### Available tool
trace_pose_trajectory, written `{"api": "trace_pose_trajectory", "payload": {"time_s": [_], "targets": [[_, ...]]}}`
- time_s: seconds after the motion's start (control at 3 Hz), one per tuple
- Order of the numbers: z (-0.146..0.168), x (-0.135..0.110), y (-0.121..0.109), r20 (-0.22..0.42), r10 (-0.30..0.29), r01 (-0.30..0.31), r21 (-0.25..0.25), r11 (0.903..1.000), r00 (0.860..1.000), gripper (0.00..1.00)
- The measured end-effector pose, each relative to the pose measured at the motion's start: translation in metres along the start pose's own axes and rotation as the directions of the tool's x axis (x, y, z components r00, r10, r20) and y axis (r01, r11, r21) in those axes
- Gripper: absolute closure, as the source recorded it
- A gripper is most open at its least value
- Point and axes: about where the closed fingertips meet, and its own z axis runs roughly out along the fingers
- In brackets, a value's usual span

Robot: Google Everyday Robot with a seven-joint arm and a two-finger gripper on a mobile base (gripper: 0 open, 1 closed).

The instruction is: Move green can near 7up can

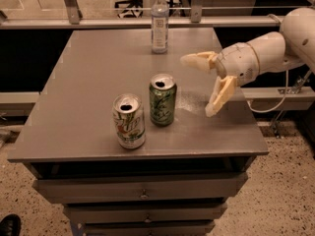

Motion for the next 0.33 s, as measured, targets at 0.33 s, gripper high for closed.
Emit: {"api": "trace_pose_trajectory", "payload": {"time_s": [0.33], "targets": [[-0.0037,-0.0019,-0.0021,-0.003,-0.005,0.005,0.013,0.9999,1.000,0.00]]}}
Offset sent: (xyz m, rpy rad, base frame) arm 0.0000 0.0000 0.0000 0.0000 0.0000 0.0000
